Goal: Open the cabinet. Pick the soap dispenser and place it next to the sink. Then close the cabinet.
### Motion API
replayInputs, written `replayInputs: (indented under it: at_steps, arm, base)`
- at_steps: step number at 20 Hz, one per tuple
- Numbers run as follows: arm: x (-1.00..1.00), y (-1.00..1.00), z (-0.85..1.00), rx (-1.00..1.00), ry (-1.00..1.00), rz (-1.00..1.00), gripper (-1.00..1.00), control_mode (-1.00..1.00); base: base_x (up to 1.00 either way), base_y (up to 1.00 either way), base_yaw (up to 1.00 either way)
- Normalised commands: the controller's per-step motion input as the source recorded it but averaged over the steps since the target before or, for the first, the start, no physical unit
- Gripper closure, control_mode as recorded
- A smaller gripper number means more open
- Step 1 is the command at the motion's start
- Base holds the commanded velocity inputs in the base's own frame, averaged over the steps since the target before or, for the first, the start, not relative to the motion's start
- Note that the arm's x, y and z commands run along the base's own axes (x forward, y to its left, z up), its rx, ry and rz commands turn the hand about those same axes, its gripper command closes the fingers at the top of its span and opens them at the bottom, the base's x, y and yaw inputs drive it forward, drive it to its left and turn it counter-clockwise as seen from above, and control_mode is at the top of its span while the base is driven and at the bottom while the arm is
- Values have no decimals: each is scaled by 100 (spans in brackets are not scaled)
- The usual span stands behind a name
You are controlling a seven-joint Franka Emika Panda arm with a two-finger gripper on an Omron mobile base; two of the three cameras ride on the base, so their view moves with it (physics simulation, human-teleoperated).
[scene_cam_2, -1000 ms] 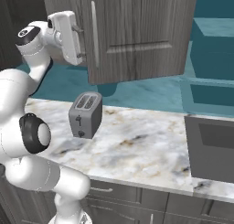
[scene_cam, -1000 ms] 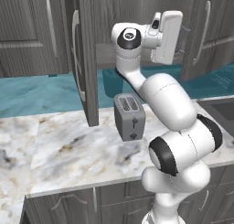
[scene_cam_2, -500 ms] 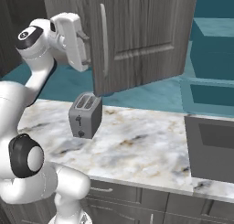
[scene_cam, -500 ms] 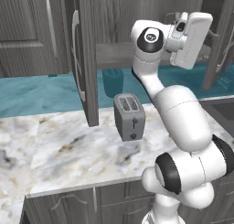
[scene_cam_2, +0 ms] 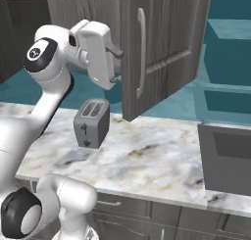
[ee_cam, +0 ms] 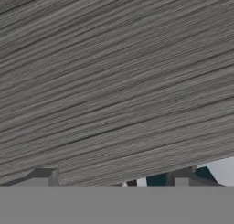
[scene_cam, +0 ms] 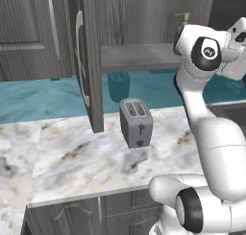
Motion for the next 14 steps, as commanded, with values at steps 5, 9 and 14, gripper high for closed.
replayInputs:
  at_steps: [5, 9, 14]
  arm:
    - [-13, -95, 0, 0, -5, 17, -100, -100]
    - [-15, -48, 5, 1, -10, 23, -100, -100]
    - [-51, 0, 19, 8, -13, 19, -100, -100]
  base:
    - [0, 0, 0]
    - [0, 0, 0]
    - [0, 0, 0]
